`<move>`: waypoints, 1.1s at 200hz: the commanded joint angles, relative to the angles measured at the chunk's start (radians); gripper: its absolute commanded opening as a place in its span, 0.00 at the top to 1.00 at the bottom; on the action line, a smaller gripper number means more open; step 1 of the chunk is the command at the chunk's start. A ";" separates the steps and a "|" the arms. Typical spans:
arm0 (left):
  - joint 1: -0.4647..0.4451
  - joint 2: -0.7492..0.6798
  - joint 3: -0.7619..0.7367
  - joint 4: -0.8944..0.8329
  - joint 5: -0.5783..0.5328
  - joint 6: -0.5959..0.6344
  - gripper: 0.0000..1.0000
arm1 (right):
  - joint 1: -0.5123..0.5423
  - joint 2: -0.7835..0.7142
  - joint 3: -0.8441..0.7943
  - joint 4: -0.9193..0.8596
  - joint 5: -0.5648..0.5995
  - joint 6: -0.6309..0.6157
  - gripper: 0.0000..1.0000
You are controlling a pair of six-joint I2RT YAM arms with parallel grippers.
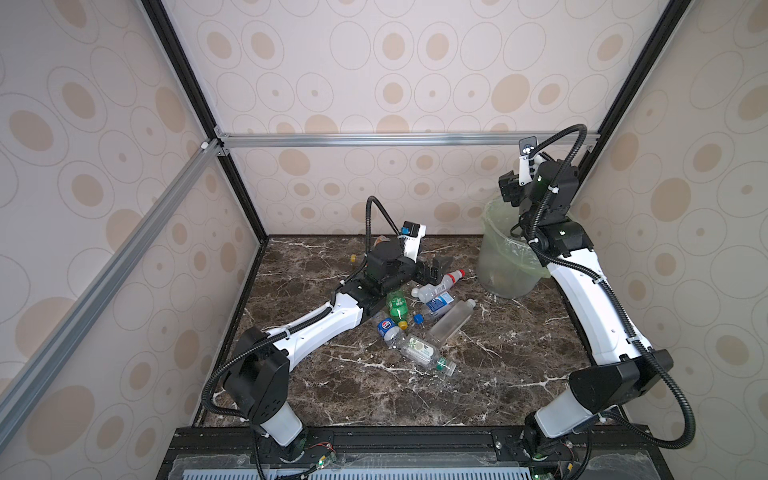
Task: Throw the plastic bottles in the bin
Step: 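Withdraw the right gripper toward the bottles while the left gripper lowers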
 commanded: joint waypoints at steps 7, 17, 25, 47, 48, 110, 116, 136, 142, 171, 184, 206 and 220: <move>-0.006 -0.039 -0.001 -0.001 -0.009 0.013 0.01 | 0.011 -0.010 0.007 -0.017 0.009 0.017 0.00; -0.006 -0.045 -0.005 -0.007 -0.020 0.014 0.01 | 0.011 -0.009 0.010 -0.024 0.006 0.026 0.00; -0.006 -0.049 -0.007 -0.015 -0.040 0.013 0.01 | 0.011 -0.009 0.014 -0.032 0.001 0.036 0.00; -0.006 -0.044 0.019 -0.115 -0.150 0.000 0.01 | 0.062 -0.014 0.018 -0.081 -0.027 0.097 0.00; -0.006 -0.043 0.020 -0.120 -0.154 0.000 0.01 | 0.064 -0.015 0.018 -0.084 -0.029 0.101 0.00; 0.011 -0.119 -0.017 -0.348 -0.457 -0.090 0.01 | 0.234 -0.068 -0.119 -0.236 -0.131 0.319 0.00; 0.017 -0.136 -0.031 -0.376 -0.472 -0.104 0.01 | 0.247 -0.074 -0.141 -0.255 -0.138 0.345 0.00; 0.046 -0.205 -0.114 -0.436 -0.477 -0.154 0.01 | 0.272 -0.101 -0.222 -0.315 -0.218 0.474 0.00; 0.056 -0.227 -0.145 -0.446 -0.465 -0.172 0.01 | 0.277 -0.109 -0.251 -0.322 -0.255 0.509 0.00; 0.104 -0.332 -0.339 -0.448 -0.382 -0.278 0.01 | 0.329 -0.134 -0.429 -0.314 -0.325 0.543 0.00; 0.116 -0.374 -0.425 -0.441 -0.371 -0.328 0.01 | 0.361 -0.130 -0.492 -0.314 -0.321 0.528 0.00; 0.125 -0.444 -0.532 -0.423 -0.365 -0.390 0.01 | 0.413 -0.133 -0.575 -0.308 -0.326 0.514 0.00; 0.132 -0.478 -0.580 -0.411 -0.366 -0.427 0.01 | 0.438 -0.137 -0.623 -0.282 -0.355 0.513 0.00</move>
